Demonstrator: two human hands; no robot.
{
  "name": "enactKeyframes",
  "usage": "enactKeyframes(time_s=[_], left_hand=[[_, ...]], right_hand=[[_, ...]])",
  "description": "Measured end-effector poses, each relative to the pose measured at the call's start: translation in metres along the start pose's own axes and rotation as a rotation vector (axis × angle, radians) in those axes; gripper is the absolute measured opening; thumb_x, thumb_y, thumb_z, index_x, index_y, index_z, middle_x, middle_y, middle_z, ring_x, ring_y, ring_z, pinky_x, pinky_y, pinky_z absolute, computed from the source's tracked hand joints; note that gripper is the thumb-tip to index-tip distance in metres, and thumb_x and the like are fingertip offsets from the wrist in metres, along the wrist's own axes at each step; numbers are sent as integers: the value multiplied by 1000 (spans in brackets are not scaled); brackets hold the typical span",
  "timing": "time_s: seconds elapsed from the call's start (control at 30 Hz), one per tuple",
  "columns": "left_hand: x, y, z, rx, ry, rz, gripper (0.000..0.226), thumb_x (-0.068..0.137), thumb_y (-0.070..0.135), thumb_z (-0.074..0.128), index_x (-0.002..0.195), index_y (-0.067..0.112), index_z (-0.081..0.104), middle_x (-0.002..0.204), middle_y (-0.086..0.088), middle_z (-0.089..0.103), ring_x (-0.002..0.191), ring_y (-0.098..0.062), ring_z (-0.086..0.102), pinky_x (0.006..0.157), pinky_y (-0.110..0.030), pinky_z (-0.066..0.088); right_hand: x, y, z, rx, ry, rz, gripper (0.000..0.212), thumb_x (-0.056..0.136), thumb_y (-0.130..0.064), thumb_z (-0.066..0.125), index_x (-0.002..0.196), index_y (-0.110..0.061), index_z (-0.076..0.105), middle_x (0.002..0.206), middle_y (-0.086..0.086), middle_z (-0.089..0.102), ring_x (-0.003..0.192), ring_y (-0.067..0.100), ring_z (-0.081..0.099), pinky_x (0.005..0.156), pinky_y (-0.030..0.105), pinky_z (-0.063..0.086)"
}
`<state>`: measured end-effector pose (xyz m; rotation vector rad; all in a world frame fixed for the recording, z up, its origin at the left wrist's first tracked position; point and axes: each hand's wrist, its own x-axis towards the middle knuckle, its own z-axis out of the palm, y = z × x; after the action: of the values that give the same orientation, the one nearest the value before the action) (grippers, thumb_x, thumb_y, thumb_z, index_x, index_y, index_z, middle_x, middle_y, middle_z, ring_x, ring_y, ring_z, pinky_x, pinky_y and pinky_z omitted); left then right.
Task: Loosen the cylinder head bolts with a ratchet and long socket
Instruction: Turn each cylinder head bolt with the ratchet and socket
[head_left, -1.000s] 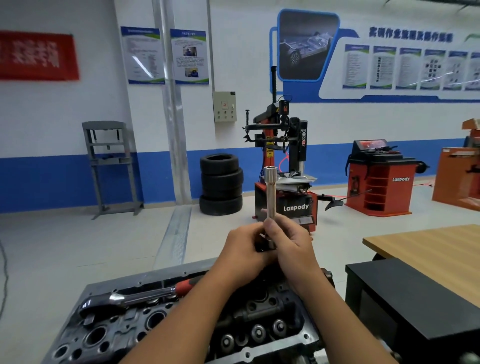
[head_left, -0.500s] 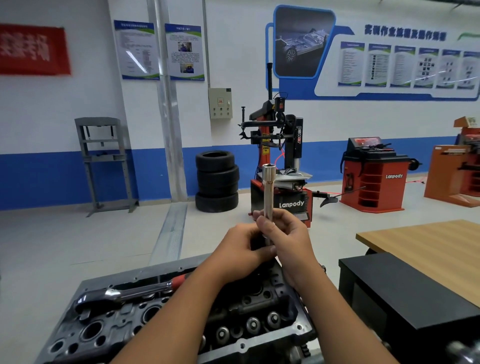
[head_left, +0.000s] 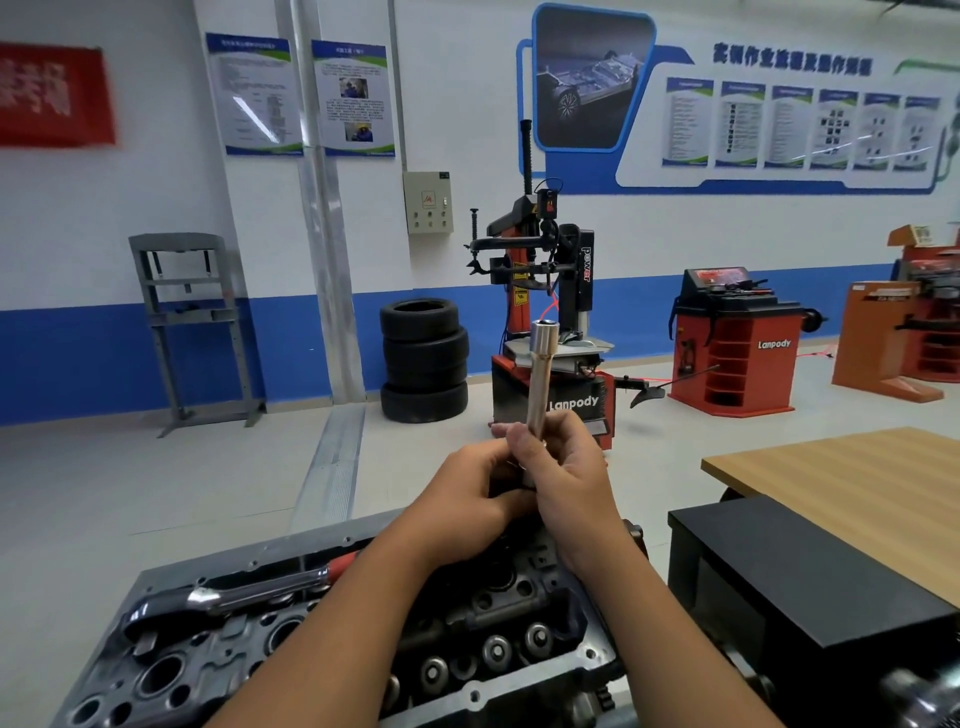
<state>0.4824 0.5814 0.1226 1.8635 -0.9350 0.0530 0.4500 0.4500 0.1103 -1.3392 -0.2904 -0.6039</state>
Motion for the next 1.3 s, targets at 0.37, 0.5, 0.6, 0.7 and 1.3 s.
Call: enactKeyframes(time_s=[0.37, 0.5, 0.6, 0.7, 1.3], left_hand=[[1, 1, -2, -28, 63, -32, 30, 88, 2, 80, 114, 18, 78, 105, 0, 81, 104, -15, 76, 96, -44, 61], [0, 5, -6, -134, -43, -13, 29, 97, -9, 65, 122, 5, 71, 114, -8, 79, 111, -19, 75, 101, -38, 59], [1, 3, -6, -121, 42, -11, 29, 91, -13, 69, 117, 1, 72, 107, -11, 80, 105, -22, 77, 97, -42, 60], [2, 2, -4, -97, 68, 7, 36, 85, -4, 81, 116, 14, 75, 104, -2, 81, 101, -16, 78, 91, -34, 62], [-1, 4, -5, -9, -29, -3, 31, 91, -4, 73, 116, 15, 75, 105, -3, 80, 103, -18, 77, 93, -46, 62]], right_hand=[[0, 3, 0, -161, 21, -79, 11, 93, -32, 70, 90, -22, 73, 90, 5, 77, 88, 20, 75, 79, 35, 62], [0, 4, 1, -185, 35, -103, 22, 94, -37, 62, 94, -20, 74, 91, 5, 76, 89, 23, 74, 84, 43, 62], [1, 5, 3, -160, 14, -95, 25, 96, -37, 57, 93, -21, 75, 93, 10, 75, 93, 32, 72, 87, 54, 60], [3, 6, 1, -155, 16, -68, 21, 87, -47, 69, 88, -26, 73, 89, 11, 74, 89, 34, 73, 87, 59, 59], [3, 10, 0, -211, -3, -64, 18, 93, -48, 59, 92, -31, 66, 89, -6, 72, 87, 12, 70, 81, 34, 58]])
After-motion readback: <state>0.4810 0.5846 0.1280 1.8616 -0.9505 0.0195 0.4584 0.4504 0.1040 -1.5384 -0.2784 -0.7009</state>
